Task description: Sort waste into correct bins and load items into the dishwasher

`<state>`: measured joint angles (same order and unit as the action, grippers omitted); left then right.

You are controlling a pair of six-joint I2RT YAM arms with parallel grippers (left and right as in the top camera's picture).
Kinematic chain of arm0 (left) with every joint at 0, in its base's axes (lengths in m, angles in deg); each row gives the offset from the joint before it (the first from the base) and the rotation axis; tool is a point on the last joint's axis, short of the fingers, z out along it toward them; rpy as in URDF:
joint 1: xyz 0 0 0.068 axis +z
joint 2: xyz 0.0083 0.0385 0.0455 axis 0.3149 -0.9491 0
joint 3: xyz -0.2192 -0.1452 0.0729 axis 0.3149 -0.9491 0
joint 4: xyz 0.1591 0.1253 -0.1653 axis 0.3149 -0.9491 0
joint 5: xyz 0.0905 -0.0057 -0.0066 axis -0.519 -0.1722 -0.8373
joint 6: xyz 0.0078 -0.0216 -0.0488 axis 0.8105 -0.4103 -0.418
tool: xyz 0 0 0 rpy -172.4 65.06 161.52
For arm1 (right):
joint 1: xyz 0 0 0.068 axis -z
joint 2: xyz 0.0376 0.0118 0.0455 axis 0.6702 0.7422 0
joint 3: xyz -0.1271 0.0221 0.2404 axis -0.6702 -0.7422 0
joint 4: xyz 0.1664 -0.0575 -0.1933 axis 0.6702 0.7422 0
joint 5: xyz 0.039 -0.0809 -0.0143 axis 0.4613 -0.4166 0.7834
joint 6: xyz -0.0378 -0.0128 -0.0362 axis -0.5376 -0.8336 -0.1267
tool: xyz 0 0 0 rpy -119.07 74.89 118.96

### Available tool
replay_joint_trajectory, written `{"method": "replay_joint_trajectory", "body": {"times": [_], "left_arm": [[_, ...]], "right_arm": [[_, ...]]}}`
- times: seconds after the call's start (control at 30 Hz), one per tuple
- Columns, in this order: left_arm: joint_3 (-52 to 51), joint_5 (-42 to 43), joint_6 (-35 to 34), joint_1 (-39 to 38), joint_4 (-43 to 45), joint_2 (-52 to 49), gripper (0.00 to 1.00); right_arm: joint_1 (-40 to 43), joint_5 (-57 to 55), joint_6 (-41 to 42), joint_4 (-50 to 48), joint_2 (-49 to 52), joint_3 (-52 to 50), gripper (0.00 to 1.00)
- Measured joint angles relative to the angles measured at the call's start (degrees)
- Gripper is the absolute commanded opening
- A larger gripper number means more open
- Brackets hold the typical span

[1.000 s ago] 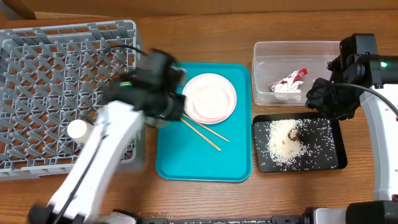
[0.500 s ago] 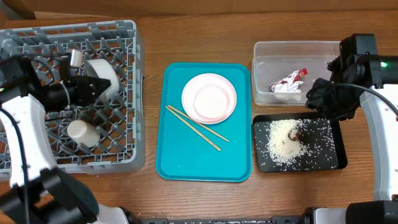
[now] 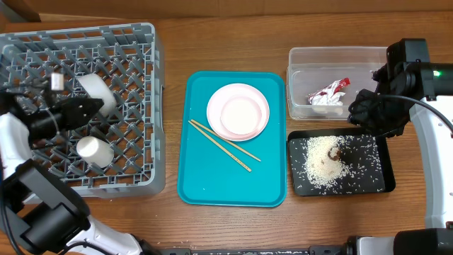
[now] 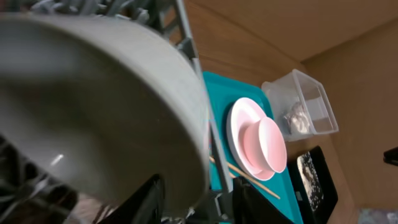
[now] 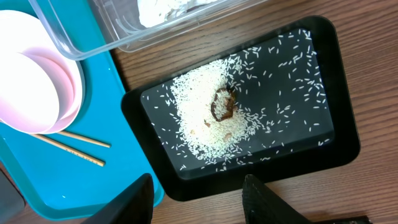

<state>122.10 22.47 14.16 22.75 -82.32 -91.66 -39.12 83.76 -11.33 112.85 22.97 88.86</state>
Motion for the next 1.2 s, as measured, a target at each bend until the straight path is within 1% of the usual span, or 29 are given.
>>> {"method": "replay_joint_trajectory", "body": {"times": [0.03, 0.07, 0.1, 0.13, 0.23, 0.3, 0.33, 0.47, 0.53, 0.6, 0.7, 0.77, 0.83, 0.93, 0.97, 1.1, 1.13, 1.2], "left_arm": [[0.0, 0.0, 0.0, 0.4, -0.2, 0.0, 0.52], [0.0, 0.0, 0.0, 1.9, -0.6, -0.1, 0.65], [0.0, 0.0, -0.1, 2.4, -0.7, -0.1, 0.75], [0.0, 0.0, -0.2, 2.8, -1.2, -0.1, 0.78], [0.0, 0.2, -1.7, 4.5, -2.4, -0.1, 0.77], [0.0, 0.8, -2.8, 5.8, -3.3, -0.1, 0.67], [0.0, 1.4, -3.1, 6.2, -3.6, -0.1, 0.65], [0.0, 6.6, -3.4, 6.4, -5.3, -0.1, 0.63], [0.0, 8.0, -3.3, 5.3, -5.4, 0.0, 0.63], [0.0, 8.3, -3.3, 2.5, -4.9, 0.6, 0.62], [0.0, 5.6, -3.5, -3.2, -3.1, 2.6, 0.58], [0.0, 1.3, -5.1, -8.3, -0.5, 4.9, 0.57], [0.3, -6.9, -8.6, -14.3, 2.3, 7.0, 0.58], [1.4, -15.6, -11.7, -19.8, 3.3, 7.7, 0.57], [2.1, -21.5, -13.6, -22.8, 3.8, 7.8, 0.57], [3.0, -37.5, -18.7, -29.3, 6.3, 7.8, 0.58], [3.1, -42.4, -20.1, -30.7, 7.0, 7.8, 0.60], [3.1, -49.1, -21.9, -32.5, 7.7, 7.8, 0.62]], "right_arm": [[0.0, 0.0, 0.0, 0.0, 0.0, 0.0, 0.48], [0.0, 0.0, 0.0, 0.0, 0.0, 0.0, 0.48], [0.0, 0.0, 0.0, 0.0, 0.0, 0.0, 0.48], [0.0, 0.0, 0.0, 0.0, 0.0, 0.0, 0.48], [0.0, 0.0, 0.0, 0.1, 0.0, 0.0, 0.48], [0.0, 0.0, 0.0, 0.1, 0.0, 0.0, 0.48], [0.0, 0.0, 0.0, 0.1, 0.0, 0.0, 0.48], [0.0, 0.0, 0.0, 0.1, 0.0, 0.0, 0.48], [0.0, 0.0, 0.0, 0.1, 0.0, 0.0, 0.48], [0.0, 0.0, 0.0, 0.0, 0.0, 0.0, 0.48], [0.0, 0.0, 0.0, 0.0, 0.0, 0.0, 0.48], [0.0, 0.0, 0.0, 0.0, 0.0, 0.0, 0.48], [0.0, 0.0, 0.0, 0.0, 0.0, 0.0, 0.48], [0.0, 0.0, 0.0, 0.0, 0.0, 0.0, 0.48], [0.0, 0.0, 0.1, 0.0, 0.0, 0.0, 0.49], [0.0, 0.0, 0.1, 0.1, 0.0, 0.0, 0.49], [0.0, 0.0, 0.1, 0.0, 0.0, 0.0, 0.49], [0.0, 0.0, 0.0, 0.0, 0.0, 0.0, 0.49]]}}
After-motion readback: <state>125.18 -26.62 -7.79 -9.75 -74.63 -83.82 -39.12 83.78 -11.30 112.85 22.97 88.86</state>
